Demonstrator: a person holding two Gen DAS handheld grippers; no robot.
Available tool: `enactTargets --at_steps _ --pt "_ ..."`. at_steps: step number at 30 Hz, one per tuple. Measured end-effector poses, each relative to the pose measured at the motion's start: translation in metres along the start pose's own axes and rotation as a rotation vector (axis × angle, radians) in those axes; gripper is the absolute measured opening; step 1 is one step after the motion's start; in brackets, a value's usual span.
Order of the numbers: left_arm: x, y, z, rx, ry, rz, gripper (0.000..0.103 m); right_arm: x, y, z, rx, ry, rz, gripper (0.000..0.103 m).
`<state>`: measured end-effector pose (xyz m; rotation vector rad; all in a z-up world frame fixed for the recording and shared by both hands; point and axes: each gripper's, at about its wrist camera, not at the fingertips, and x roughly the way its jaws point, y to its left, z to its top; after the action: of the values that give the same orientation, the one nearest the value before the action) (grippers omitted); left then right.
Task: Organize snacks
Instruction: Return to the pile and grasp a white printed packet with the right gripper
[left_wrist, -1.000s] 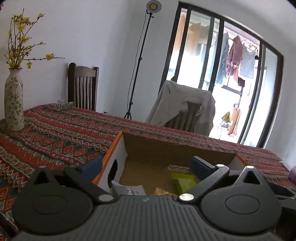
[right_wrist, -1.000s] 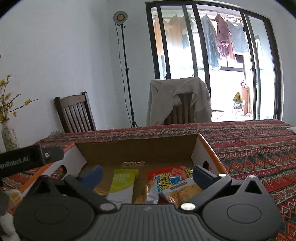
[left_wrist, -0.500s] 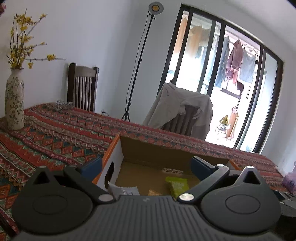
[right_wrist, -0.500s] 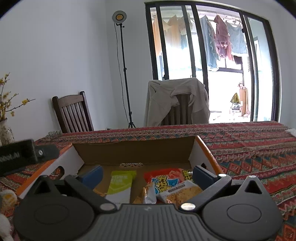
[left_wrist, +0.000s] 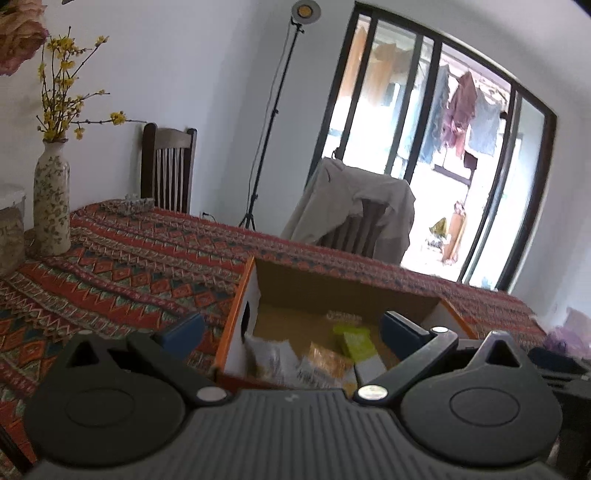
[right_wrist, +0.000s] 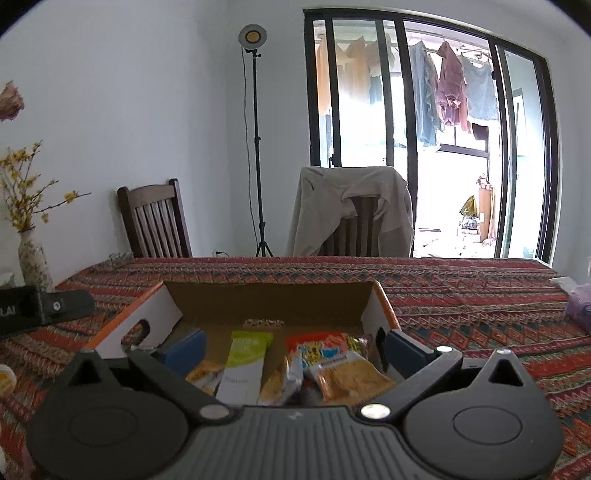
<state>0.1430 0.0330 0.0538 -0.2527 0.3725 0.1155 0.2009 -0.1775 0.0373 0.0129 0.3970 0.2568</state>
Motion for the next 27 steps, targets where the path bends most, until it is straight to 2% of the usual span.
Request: enactTargets --at_steps 13,20,22,24,27 --pt "-0.034 0.01 -0.063 0.11 0.124 -0.056 0.103 -0.041 -0.014 -0.058 -0.039 0.121 0.017 0.103" --pt "-0.037 0.011 -0.085 0.104 0.188 -0.087 0.103 -0.052 -0.022 -0.085 -0.041 0.196 0.013 0.103" --pt "-0.037 0.007 -0.088 0.116 0.195 -0.088 0.103 -0.055 -0.023 -0.091 -0.04 0.207 0.016 0.101" --pt "-0.037 0.005 -0.089 0.124 0.196 -0.091 0.103 -0.057 -0.022 -0.093 -0.036 0.208 0.029 0.092" --pt "-0.036 0.002 -0.089 0.132 0.196 -0.097 0.103 -0.057 -0.017 -0.094 -0.063 0.207 0.05 0.085"
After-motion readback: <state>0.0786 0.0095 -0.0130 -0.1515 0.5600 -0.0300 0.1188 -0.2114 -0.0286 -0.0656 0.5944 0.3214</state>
